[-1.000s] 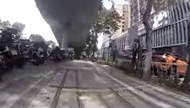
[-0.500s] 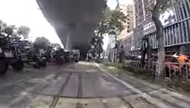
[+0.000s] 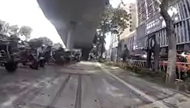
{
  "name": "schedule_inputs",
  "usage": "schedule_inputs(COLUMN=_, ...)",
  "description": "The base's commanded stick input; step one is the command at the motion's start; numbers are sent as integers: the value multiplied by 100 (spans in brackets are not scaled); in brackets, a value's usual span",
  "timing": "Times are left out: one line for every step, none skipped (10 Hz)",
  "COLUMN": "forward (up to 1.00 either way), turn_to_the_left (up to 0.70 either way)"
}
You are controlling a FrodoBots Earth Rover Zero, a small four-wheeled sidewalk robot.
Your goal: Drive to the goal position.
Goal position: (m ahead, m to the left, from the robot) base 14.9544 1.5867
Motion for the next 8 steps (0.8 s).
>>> schedule_inputs(forward=70, turn_to_the_left=0)
schedule_inputs(forward=70, turn_to_the_left=0)
schedule_inputs(forward=70, turn_to_the_left=0)
schedule_inputs(forward=70, turn_to_the_left=1)
schedule_inputs(forward=70, turn_to_the_left=13)
schedule_inputs(forward=70, turn_to_the_left=14)
schedule_inputs(forward=70, turn_to_the_left=14)
schedule_inputs(forward=70, turn_to_the_left=14)
